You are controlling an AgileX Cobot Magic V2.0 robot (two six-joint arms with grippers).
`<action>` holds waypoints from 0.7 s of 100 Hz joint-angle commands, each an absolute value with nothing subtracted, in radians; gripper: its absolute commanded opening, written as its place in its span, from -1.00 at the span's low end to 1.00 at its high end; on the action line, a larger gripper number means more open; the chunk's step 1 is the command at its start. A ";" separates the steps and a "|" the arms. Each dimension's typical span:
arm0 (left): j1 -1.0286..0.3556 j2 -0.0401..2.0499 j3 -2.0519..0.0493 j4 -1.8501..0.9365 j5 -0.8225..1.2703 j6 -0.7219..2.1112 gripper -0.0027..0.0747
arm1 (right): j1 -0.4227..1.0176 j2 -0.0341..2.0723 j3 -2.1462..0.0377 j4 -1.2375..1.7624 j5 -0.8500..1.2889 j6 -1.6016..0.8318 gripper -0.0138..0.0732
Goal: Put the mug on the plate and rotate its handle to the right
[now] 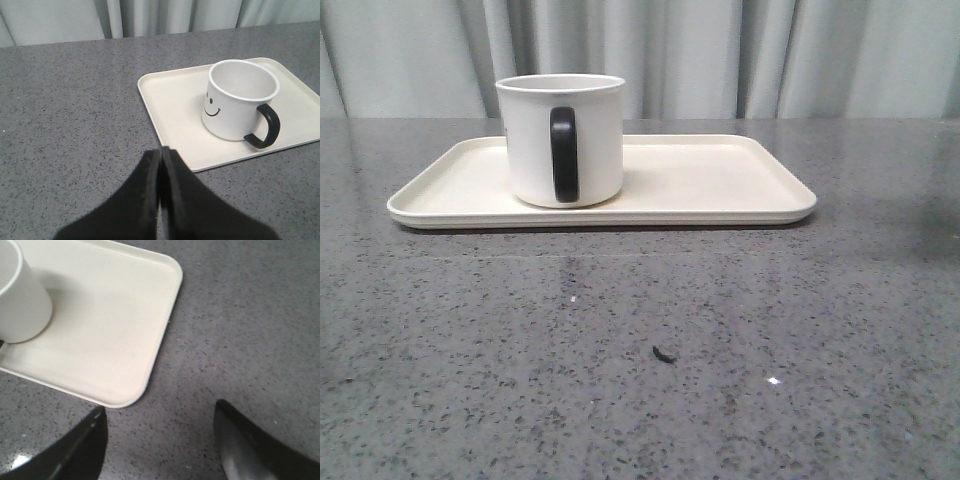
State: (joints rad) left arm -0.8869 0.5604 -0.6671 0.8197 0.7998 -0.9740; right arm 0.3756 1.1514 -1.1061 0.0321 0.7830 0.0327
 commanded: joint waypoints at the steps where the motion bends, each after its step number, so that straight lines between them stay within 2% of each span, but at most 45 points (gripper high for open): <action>1: -0.895 0.563 -0.691 0.842 0.760 -0.983 -0.98 | 0.416 1.220 -1.218 0.027 0.763 0.020 0.53; 29: -0.895 0.563 -0.691 0.841 0.736 -0.983 -0.98 | 0.513 1.459 -1.503 0.049 0.904 0.024 0.56; 70: -0.895 0.563 -0.691 0.811 0.736 -0.983 -0.98 | 0.522 1.730 -1.892 0.139 1.125 0.045 0.56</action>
State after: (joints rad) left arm -0.8869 0.5604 -0.6671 0.7820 0.7908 -0.9740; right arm 0.5216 1.7329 -1.8023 0.1100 1.1218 0.0413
